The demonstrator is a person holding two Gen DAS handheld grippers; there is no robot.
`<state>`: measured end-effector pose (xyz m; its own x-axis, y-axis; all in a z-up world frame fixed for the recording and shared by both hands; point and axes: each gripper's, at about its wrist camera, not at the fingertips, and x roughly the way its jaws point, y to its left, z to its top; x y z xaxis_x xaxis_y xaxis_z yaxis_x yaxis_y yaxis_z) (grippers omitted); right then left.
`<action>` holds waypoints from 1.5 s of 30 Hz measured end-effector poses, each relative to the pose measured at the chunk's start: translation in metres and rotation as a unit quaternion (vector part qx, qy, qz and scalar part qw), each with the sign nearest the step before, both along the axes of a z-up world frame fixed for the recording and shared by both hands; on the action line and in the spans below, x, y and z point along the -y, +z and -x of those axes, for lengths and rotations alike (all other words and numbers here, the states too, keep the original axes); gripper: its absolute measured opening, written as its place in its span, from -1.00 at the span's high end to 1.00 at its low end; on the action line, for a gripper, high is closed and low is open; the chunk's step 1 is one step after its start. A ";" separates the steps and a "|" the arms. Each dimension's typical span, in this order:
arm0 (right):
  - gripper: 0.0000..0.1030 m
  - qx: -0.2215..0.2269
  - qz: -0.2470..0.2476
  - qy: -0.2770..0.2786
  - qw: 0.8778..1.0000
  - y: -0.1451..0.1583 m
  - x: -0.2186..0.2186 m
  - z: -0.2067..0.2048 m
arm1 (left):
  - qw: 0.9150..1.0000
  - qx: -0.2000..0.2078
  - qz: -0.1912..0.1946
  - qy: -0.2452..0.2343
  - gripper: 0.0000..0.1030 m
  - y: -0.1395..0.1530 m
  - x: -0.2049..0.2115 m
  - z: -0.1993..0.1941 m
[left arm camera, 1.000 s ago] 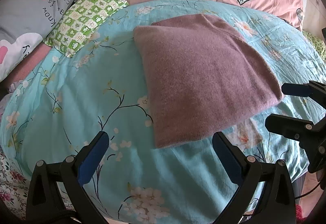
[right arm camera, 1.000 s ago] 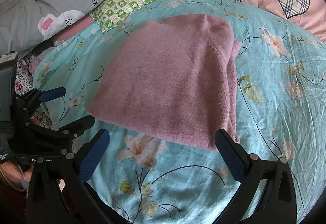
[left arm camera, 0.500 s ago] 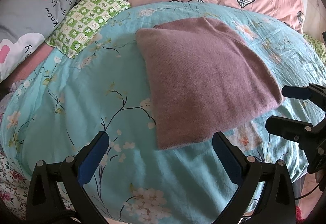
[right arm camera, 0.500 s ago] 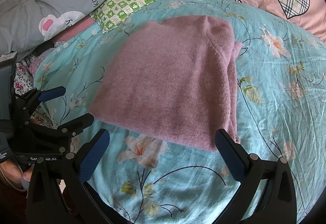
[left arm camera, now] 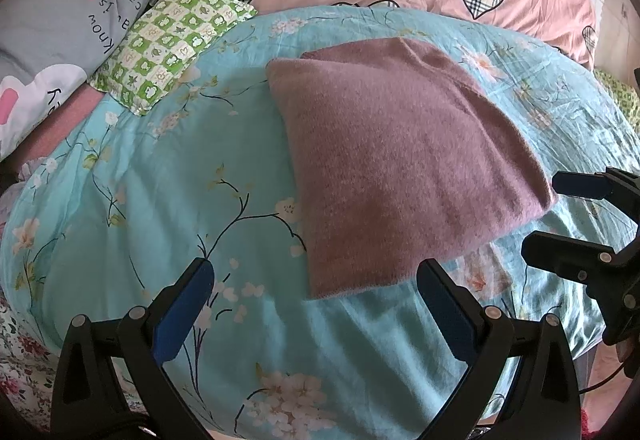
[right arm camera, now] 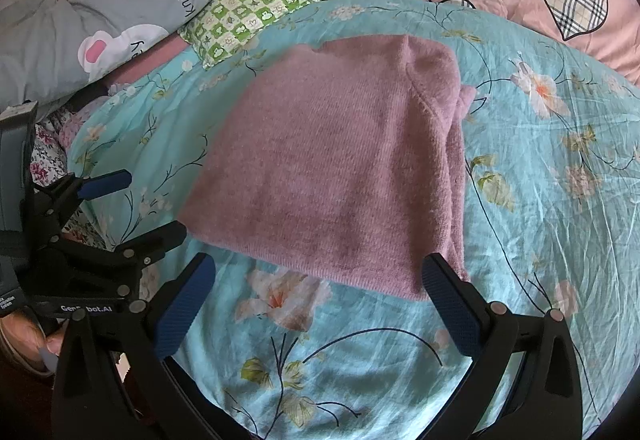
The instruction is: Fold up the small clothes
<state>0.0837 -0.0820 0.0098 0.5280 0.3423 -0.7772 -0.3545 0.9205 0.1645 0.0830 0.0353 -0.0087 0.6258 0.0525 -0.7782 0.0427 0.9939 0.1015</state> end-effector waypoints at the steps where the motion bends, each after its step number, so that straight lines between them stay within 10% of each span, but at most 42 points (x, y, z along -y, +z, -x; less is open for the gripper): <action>1: -0.99 0.000 -0.001 0.000 1.000 0.000 0.000 0.000 | 1.000 0.001 -0.001 0.000 -0.97 0.000 0.000 0.000; 45: -0.99 0.007 -0.005 0.002 1.000 0.009 0.004 -0.009 | 1.000 0.007 0.002 0.013 -0.96 0.009 0.001 -0.012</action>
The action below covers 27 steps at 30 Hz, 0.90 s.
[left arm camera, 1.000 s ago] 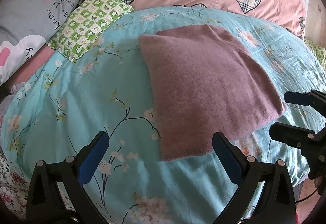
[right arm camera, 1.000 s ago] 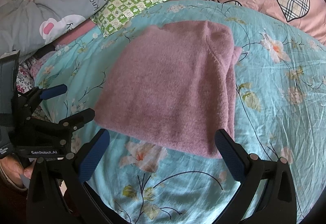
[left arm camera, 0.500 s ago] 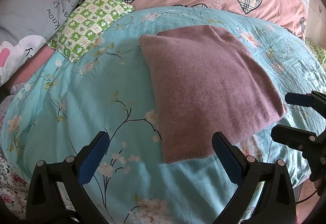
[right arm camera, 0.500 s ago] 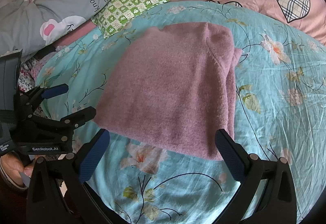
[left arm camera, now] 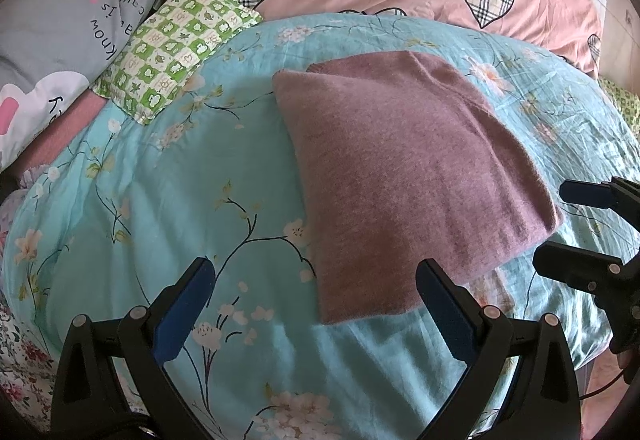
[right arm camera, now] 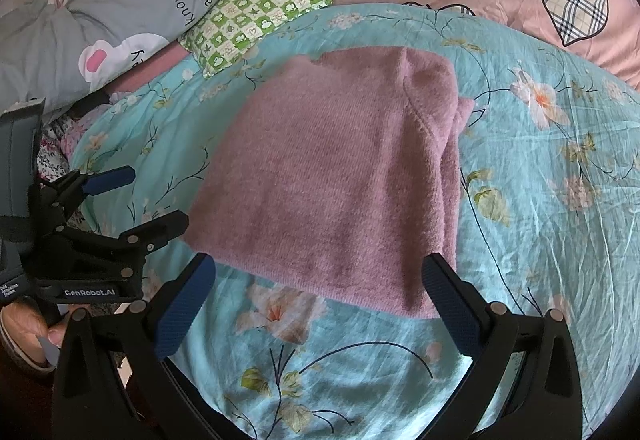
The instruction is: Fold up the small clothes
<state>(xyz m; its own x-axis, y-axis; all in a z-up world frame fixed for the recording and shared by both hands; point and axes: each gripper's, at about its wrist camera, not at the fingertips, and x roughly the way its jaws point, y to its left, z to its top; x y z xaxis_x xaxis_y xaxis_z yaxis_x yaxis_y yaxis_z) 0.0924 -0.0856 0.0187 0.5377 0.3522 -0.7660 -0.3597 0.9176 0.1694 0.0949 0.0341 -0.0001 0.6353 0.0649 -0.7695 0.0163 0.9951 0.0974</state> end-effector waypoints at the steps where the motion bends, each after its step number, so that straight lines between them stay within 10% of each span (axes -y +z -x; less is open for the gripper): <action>1: -0.99 0.000 0.000 0.000 1.000 0.000 0.000 0.000 | 1.000 0.000 0.000 0.000 -0.96 0.000 0.000 0.000; 27: -0.99 -0.002 -0.003 -0.001 1.000 -0.001 -0.001 -0.004 | 1.000 -0.001 -0.001 -0.003 -0.94 -0.001 -0.002 -0.006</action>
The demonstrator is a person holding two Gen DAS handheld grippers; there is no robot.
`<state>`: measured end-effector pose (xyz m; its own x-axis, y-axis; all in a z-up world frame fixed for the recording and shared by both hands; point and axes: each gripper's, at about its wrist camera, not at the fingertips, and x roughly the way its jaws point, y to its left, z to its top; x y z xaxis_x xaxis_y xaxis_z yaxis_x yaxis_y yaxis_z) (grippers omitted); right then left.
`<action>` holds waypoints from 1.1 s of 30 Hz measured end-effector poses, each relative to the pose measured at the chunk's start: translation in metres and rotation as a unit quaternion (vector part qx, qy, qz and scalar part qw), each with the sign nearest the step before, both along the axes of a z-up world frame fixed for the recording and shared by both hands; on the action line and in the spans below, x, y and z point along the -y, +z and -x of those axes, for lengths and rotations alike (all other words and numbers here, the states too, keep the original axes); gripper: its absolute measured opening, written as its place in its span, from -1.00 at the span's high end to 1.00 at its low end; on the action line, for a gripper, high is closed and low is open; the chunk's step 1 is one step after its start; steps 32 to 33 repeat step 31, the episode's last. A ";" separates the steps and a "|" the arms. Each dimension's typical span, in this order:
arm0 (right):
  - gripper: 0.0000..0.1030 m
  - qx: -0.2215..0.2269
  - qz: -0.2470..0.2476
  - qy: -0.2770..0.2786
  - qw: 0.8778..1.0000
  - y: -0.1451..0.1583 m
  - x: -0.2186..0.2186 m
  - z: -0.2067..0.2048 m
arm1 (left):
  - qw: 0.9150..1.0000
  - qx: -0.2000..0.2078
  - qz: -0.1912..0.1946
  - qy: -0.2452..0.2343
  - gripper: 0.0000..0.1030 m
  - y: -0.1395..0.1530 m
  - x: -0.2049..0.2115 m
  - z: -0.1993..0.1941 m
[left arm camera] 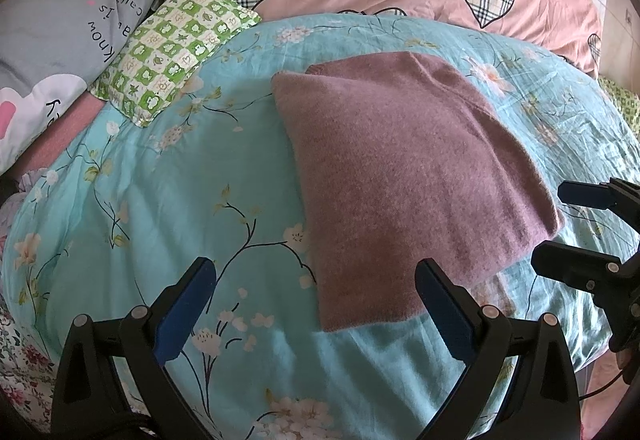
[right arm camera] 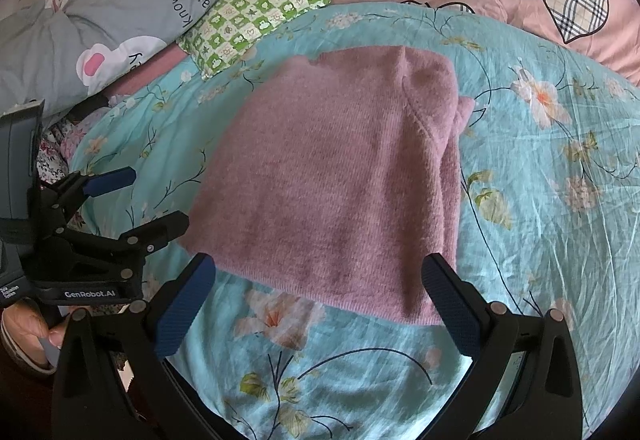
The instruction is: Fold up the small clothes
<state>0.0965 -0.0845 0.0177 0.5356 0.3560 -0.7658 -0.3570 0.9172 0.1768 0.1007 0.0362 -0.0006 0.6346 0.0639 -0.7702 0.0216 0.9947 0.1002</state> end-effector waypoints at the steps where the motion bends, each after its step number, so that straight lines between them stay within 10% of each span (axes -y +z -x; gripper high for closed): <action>1: -0.99 -0.001 0.000 0.000 1.000 0.000 0.000 0.000 | 1.000 0.000 0.000 0.000 -0.94 0.000 0.000 0.000; 33: -0.99 -0.007 -0.009 0.000 1.000 0.003 0.006 -0.023 | 1.000 -0.005 0.009 0.016 -0.92 0.005 -0.010 -0.022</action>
